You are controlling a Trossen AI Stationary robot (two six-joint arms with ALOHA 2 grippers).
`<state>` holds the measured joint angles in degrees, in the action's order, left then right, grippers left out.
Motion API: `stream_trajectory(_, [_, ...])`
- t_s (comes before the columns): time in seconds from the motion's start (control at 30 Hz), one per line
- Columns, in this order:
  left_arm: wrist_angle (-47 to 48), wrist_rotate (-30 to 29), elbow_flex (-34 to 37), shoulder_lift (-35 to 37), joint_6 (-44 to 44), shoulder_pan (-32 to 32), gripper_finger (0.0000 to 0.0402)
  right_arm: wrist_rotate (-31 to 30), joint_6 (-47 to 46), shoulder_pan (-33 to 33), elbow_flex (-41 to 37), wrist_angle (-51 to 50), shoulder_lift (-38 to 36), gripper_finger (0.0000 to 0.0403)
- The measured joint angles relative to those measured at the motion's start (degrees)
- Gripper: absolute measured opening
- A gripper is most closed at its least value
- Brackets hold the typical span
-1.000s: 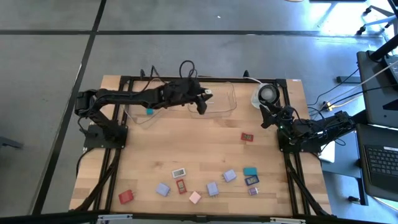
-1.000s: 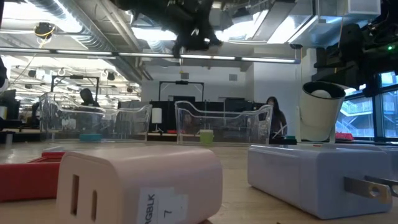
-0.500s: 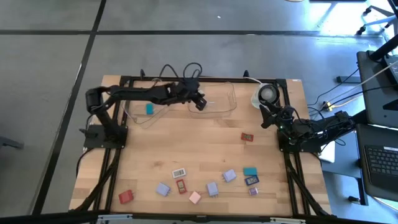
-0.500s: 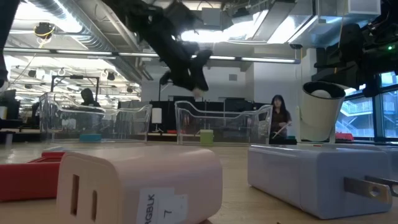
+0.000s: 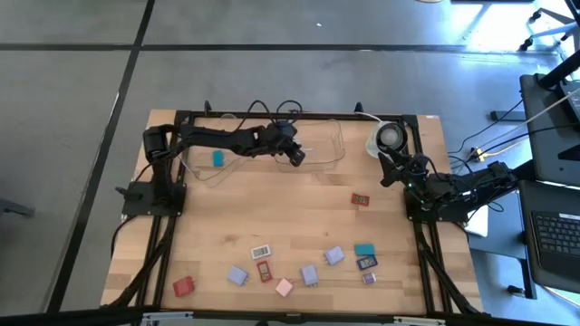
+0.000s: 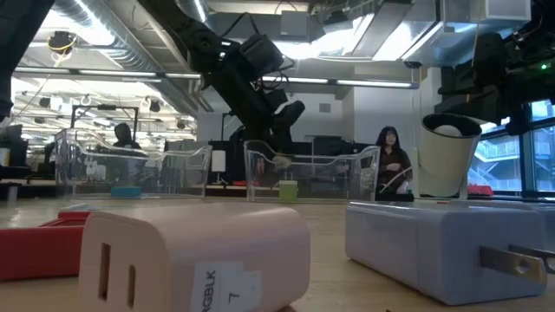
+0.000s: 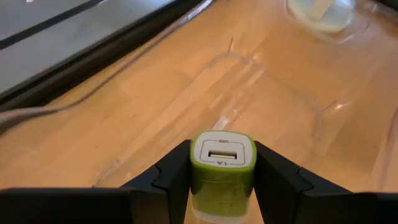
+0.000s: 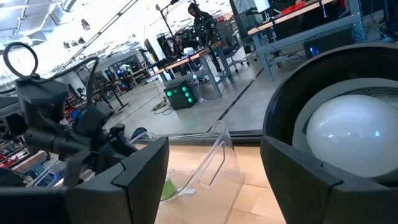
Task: Pick & Place Office items
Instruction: Put the green charger adapter into the right transparent bin, then put the red charger adapter into the right transparent bin
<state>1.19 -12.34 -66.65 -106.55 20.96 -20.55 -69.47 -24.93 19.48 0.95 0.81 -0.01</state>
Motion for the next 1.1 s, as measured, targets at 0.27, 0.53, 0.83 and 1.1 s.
stream_trajectory(0.27, [0.29, 0.0, 0.0, -0.28, -1.3, 0.02, 0.0141, 0.0, 0.0, 0.0, -0.02, -0.01, 0.0, 0.0258])
stream_trajectory(0.53, [0.31, 0.0, 0.0, -0.28, -5.54, 0.03, 0.0142, -0.05, 0.0, 0.0, -0.02, 0.0, 0.0, 0.0258])
stream_trajectory(0.83, [0.35, 0.0, 0.0, -0.28, -8.47, 0.19, 0.0162, -0.13, 0.0, -0.02, -0.02, 0.01, 0.0, 0.0258])
stream_trajectory(1.1, [0.2, 0.39, 0.0, -0.17, -8.74, 0.19, 0.0192, -0.13, 0.0, 0.0, -0.02, -0.01, 0.0, 0.0258])
